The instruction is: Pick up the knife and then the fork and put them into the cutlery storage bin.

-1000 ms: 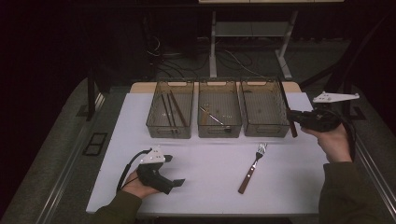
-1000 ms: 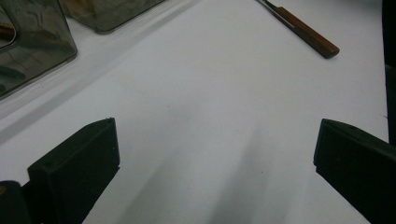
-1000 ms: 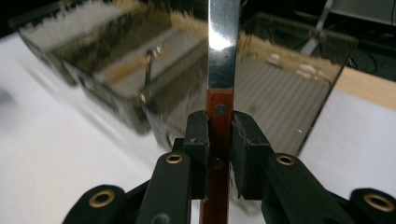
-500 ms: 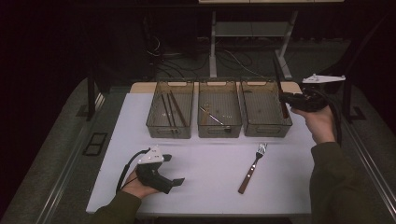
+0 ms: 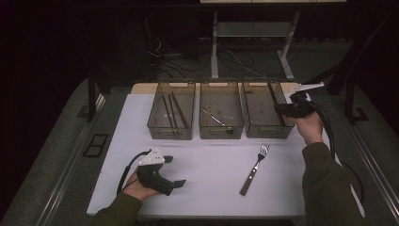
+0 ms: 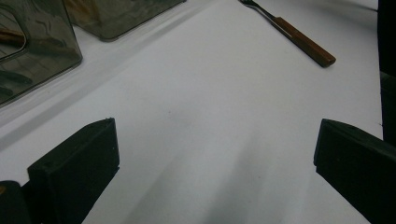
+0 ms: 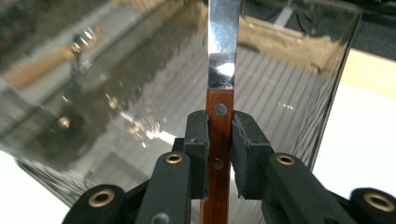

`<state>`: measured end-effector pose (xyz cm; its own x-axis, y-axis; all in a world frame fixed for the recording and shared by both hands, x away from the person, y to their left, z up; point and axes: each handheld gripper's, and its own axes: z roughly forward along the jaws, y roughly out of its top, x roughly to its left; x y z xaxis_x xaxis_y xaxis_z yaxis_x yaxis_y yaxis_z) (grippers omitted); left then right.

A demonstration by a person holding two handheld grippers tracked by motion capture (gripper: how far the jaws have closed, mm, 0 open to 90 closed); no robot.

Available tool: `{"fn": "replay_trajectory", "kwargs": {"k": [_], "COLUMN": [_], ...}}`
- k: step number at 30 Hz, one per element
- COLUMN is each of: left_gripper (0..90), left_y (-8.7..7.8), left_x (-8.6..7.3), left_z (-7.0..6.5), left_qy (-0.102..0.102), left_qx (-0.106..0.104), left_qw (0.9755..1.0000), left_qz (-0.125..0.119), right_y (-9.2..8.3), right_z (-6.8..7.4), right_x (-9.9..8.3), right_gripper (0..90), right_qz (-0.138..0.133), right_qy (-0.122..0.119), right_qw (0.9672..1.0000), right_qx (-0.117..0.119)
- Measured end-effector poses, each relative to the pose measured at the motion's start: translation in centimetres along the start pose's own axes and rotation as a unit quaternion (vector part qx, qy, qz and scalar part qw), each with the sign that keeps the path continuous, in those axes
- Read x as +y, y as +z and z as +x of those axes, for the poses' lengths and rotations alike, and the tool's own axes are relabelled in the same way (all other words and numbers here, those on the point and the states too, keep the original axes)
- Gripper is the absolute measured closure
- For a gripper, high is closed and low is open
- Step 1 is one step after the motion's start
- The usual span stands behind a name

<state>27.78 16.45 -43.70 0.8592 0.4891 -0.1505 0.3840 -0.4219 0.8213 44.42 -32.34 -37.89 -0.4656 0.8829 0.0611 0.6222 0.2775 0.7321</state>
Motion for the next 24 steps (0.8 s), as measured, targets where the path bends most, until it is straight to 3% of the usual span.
{"fn": "replay_trajectory", "kwargs": {"k": [9,14,18,24], "left_gripper": [0.0,0.0,0.0,0.0], "left_y": [0.1,0.1,0.1,0.1], "left_x": [0.0,0.0,0.0,0.0], "left_z": [0.0,0.0,0.0,-0.1], "left_qy": [0.000,0.000,-0.001,0.000], "left_qx": [-0.001,-0.001,-0.001,-0.001], "left_qw": [1.0000,1.0000,1.0000,1.0000], "left_qz": [0.004,0.004,0.004,0.006], "right_y": [1.1,0.6,0.0,-1.7], "right_z": [0.2,-0.1,-0.2,0.0], "right_x": [-0.7,-0.7,-0.7,-1.0], "right_gripper": [76.0,62.4,59.4,58.3], "right_qz": [0.056,0.041,0.023,0.001], "right_qy": [-0.015,-0.001,0.006,0.020], "right_qw": [0.9980,0.9988,0.9994,0.9998], "right_qx": [-0.025,-0.025,-0.024,0.003]}}
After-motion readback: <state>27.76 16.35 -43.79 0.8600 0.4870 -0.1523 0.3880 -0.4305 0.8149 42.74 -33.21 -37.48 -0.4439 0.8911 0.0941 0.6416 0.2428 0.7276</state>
